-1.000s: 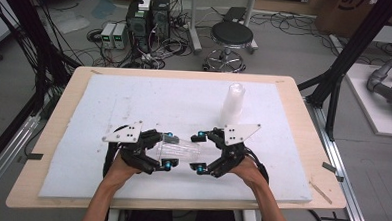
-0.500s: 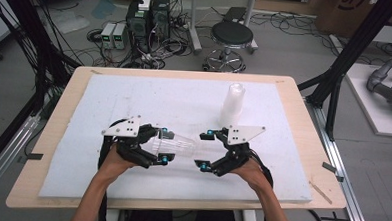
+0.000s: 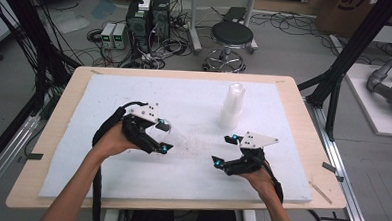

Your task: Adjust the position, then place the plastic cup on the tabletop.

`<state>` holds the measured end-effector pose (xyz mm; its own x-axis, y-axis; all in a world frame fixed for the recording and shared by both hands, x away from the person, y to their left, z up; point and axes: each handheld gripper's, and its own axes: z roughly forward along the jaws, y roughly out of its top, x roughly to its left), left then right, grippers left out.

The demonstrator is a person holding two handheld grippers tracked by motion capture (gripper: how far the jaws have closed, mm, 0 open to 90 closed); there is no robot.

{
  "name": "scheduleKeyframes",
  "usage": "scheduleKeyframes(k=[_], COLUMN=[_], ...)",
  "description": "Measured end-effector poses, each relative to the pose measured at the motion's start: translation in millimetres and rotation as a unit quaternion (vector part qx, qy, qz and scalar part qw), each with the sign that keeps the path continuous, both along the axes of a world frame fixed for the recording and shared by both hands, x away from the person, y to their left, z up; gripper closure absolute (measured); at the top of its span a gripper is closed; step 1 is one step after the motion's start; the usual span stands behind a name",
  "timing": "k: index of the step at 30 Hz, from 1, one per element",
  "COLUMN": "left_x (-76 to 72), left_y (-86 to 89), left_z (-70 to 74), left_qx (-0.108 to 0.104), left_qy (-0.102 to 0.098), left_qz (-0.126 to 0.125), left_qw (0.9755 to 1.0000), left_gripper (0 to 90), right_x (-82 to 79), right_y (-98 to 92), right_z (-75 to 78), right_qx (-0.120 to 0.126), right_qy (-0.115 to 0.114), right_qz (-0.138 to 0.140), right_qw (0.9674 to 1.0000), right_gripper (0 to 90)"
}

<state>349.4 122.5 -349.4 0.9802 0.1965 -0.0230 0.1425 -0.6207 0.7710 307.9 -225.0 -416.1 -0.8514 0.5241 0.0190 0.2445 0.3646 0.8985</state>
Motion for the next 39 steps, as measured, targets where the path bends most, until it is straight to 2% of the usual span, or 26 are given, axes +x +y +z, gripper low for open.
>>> scheduleKeyframes(k=[2, 4, 6, 8, 10, 15, 24, 30, 33, 39], left_x=[5.3, 9.2, 14.2, 19.9, 23.8, 32.0, 33.6, 33.8, 34.5, 38.5], left_y=[-3.3, -6.7, -10.2, -13.2, -15.9, -18.9, -20.1, -19.5, -19.4, -19.4], left_z=[3.3, 4.5, 5.2, 5.8, 5.7, 7.1, 7.7, 8.1, 7.4, 4.9], left_qx=[0.038, 0.060, 0.090, 0.124, 0.150, 0.188, 0.202, 0.199, 0.201, 0.205], left_qy=[0.001, 0.008, 0.010, 0.016, 0.015, 0.020, 0.019, 0.020, 0.020, 0.023], left_qz=[-0.007, -0.006, -0.008, -0.014, -0.013, -0.013, -0.007, -0.002, -0.002, 0.003], left_qw=[0.9992, 0.9982, 0.9959, 0.9921, 0.9884, 0.9819, 0.9792, 0.9797, 0.9793, 0.9785], left_gripper=[31.5, 31.4, 31.4, 31.4, 31.5, 31.5, 31.5, 31.5, 31.5, 31.5], right_x=[-0.9, -0.8, -1.2, -1.5, -1.2, -0.3, 3.6, 4.4, 4.4, 4.1], right_y=[-6.5, -13.0, -16.1, -19.3, -22.6, -28.0, -29.8, -29.1, -29.1, -28.8], right_z=[-4.2, -9.2, -13.0, -17.7, -21.9, -29.4, -36.9, -37.0, -37.0, -37.2], right_qx=[-0.005, -0.006, -0.017, -0.020, -0.019, -0.021, -0.022, -0.025, -0.024, -0.025], right_qy=[0.006, 0.013, 0.016, 0.019, 0.023, 0.025, 0.035, 0.035, 0.041, 0.038], right_qz=[-0.021, -0.039, -0.056, -0.074, -0.084, -0.099, -0.094, -0.091, -0.092, -0.092], right_qw=[0.9997, 0.9991, 0.9982, 0.9969, 0.9961, 0.9946, 0.9947, 0.9949, 0.9946, 0.9947], right_gripper=[15.0, 14.9, 14.9, 14.9, 14.9, 14.9, 14.9, 14.9, 14.9, 15.0])
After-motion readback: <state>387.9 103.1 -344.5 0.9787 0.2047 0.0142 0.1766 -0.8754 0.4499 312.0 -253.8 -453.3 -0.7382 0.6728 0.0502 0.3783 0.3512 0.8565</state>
